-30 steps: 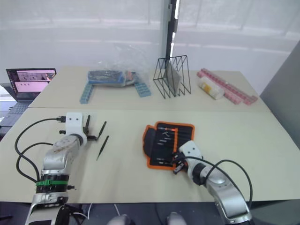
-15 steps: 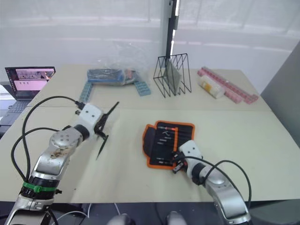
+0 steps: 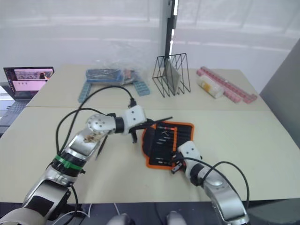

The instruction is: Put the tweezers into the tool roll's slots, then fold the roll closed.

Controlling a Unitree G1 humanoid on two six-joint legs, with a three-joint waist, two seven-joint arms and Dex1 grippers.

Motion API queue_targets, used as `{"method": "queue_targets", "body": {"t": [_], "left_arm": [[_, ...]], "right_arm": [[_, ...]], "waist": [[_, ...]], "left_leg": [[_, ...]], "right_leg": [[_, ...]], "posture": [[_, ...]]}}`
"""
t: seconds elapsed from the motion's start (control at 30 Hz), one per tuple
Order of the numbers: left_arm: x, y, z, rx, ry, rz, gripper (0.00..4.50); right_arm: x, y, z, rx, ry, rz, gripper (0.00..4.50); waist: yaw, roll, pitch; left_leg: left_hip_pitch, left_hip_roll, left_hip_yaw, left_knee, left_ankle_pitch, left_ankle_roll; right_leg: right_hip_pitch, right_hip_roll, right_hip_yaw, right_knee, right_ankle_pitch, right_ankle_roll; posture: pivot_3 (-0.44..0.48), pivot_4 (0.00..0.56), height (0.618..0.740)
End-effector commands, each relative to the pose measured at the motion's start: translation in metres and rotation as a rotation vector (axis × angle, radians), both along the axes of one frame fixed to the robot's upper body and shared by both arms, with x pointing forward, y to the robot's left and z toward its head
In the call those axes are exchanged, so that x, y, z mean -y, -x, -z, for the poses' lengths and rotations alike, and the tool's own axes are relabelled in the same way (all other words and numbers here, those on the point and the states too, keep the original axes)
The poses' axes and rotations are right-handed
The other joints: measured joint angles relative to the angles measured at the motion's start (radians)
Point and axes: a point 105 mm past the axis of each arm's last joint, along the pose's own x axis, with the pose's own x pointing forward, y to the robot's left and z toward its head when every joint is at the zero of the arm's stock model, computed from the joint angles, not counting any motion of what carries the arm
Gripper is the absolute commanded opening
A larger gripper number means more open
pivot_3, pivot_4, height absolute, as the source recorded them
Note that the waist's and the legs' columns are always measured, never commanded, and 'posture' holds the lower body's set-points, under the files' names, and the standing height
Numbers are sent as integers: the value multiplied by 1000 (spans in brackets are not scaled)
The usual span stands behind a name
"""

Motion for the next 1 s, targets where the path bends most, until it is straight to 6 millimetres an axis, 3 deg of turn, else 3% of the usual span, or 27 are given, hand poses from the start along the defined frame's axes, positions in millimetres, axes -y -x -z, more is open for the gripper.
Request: {"method": "queue_targets", "body": {"t": [0.03, 0.37, 1.0], "left_arm": [[7, 9, 5, -6, -41, 63, 13], [-17, 19, 32, -35, -223, 99, 13], [-5, 12, 33, 18, -331, 193, 13]], "right_arm": [[0, 7, 14, -56, 15, 7, 0], [-3, 8, 15, -58, 4, 18, 0], [6, 39, 10, -85, 5, 29, 0]], "waist": [[0, 0, 0], [3, 0, 0], [11, 1, 0]], "left_leg": [[0, 1, 0, 0, 0, 0], [0, 2, 0, 0, 0, 0], [-4, 3, -1, 10, -2, 4]], "right_leg": [[0, 1, 0, 0, 0, 0], [0, 1, 1, 0, 0, 0], [0, 3, 1, 3, 0, 0]], "posture": [[0, 150, 725], [0, 150, 725], [0, 150, 725]]}}
